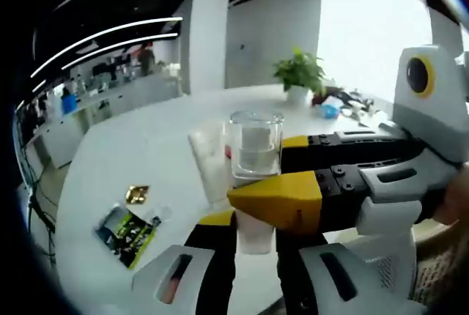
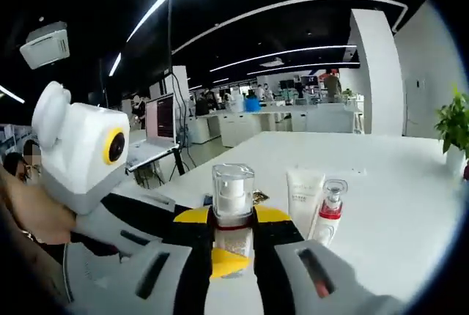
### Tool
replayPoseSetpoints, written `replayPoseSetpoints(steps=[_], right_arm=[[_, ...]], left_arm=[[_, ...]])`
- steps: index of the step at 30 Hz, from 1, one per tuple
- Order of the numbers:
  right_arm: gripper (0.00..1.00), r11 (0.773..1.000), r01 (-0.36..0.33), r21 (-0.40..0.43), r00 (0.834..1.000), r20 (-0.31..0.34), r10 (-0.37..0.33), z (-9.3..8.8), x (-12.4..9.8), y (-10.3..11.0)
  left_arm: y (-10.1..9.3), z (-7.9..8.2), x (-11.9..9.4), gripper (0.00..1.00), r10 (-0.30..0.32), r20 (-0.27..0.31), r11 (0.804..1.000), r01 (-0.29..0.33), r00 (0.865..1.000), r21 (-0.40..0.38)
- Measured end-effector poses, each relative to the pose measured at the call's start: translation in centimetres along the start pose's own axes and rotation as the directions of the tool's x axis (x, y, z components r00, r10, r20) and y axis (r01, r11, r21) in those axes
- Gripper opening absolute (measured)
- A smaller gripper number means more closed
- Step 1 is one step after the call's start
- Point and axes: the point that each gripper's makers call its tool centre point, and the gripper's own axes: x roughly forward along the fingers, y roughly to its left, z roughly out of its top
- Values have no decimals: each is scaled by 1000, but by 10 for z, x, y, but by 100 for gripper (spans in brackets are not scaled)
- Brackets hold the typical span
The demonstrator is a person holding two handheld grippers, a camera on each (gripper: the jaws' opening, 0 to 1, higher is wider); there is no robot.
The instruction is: Arrange the skincare products in the storage area until every visible bottle or jar stands upright without overlapping.
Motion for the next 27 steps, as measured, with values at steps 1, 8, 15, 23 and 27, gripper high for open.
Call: replayPoseSetpoints(steps=[1, 8, 15, 23, 27], right_arm=[[20, 1000, -3, 4, 1000, 0, 3, 0, 0, 0], [19, 995, -89, -35, 996, 0, 89, -1, -6, 7], [22, 953, -302, 5, 953, -9, 302, -3, -19, 15], [23, 834, -530, 154, 848, 76, 525, 13, -40, 22], [24, 747, -642, 171, 766, 96, 636, 20, -51, 34]], left_arm=[[-1, -1, 0, 17, -9, 1, 1000, 9, 1000, -3], [-7, -3, -5, 16, -100, -1, 995, 100, 995, -18], [-25, -7, -11, 17, -281, -48, 959, 283, 958, 30], [-55, 9, -29, 17, -538, -18, 843, 537, 843, -43], [-68, 14, -41, 17, -642, -42, 766, 643, 765, -8]])
